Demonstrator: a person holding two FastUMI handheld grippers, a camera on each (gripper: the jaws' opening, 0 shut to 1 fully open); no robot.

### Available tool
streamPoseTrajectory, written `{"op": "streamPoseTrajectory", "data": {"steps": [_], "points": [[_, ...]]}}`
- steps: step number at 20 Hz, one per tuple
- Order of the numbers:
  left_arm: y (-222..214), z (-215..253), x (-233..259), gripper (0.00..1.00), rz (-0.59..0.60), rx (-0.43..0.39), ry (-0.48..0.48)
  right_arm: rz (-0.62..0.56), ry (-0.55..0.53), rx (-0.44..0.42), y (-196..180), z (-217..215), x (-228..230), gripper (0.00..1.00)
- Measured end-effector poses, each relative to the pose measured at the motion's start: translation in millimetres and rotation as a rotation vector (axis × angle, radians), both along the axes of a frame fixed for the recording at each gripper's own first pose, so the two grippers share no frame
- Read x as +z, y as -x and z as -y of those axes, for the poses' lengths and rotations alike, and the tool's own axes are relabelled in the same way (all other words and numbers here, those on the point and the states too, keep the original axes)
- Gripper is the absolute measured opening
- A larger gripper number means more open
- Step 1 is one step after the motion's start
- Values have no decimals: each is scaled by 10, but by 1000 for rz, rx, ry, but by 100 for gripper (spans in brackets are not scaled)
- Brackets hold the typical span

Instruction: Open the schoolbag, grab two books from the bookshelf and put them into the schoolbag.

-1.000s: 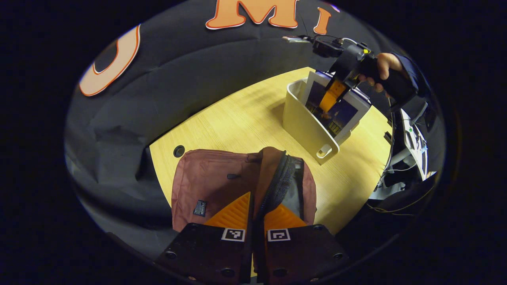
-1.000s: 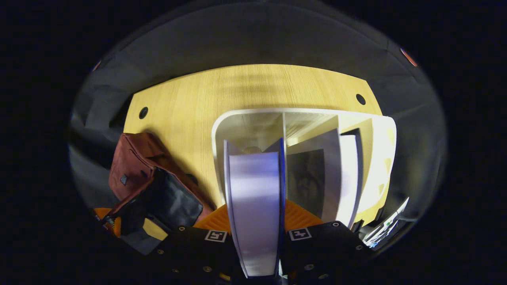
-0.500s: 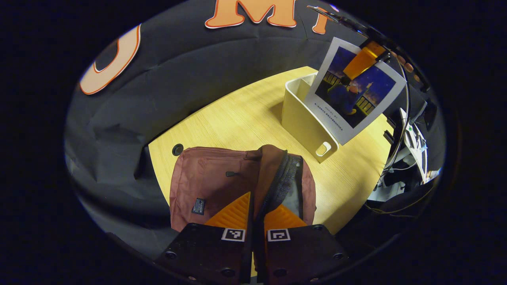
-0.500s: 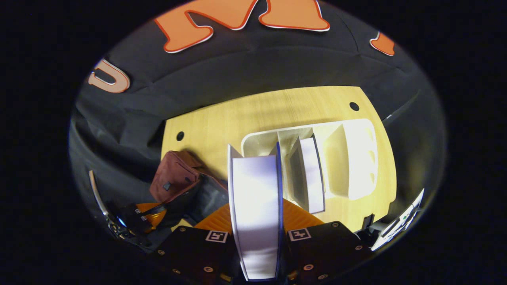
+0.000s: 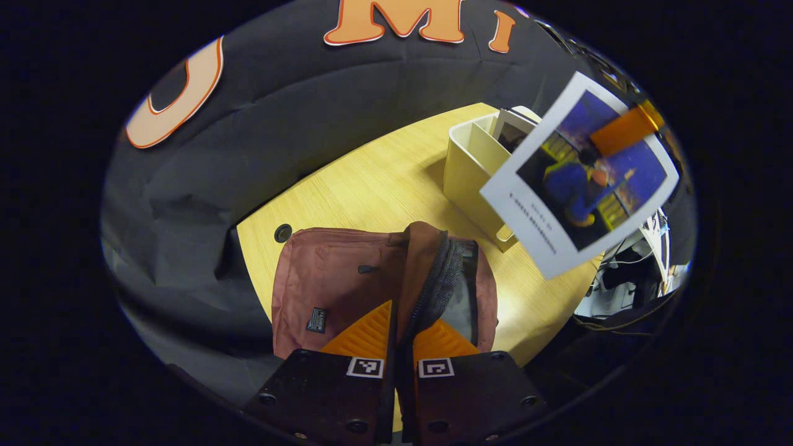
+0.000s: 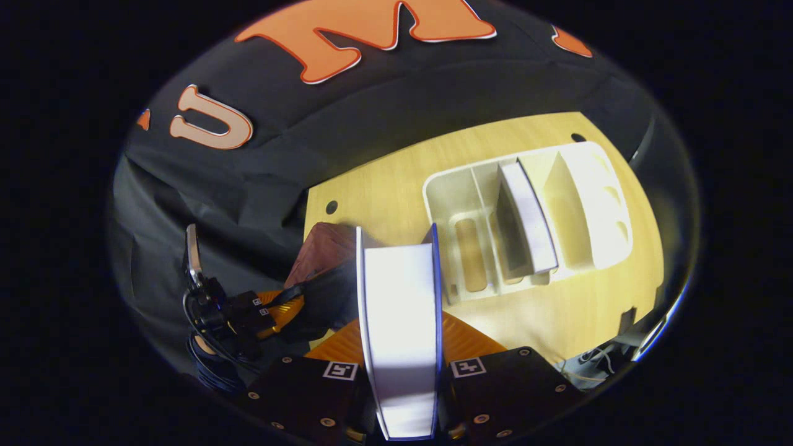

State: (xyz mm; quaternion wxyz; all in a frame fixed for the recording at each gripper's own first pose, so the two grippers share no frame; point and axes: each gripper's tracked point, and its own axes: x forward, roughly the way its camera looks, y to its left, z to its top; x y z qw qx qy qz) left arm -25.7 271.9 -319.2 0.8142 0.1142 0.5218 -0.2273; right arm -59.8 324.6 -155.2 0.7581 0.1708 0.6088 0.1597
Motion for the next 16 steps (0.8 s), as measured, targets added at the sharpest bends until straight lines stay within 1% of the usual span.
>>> {"op": "streamPoseTrajectory", "data": {"steps": [4,6,8,12,16], "points": [[5,-8,125,6,6,-7,3,-52,-118,-54,206,-348,-274,39],[-33,1,158,6,8,-10,2,-58,-151,-73,253,-491,-413,39],[-52,30,210,6,8,-22,9,-64,-185,-96,271,-645,-542,39],[-49,49,317,6,21,-38,19,-76,-302,-167,233,-1050,-768,39],[-56,135,360,6,37,-46,42,-64,-380,-238,198,-1310,-1001,39]]}}
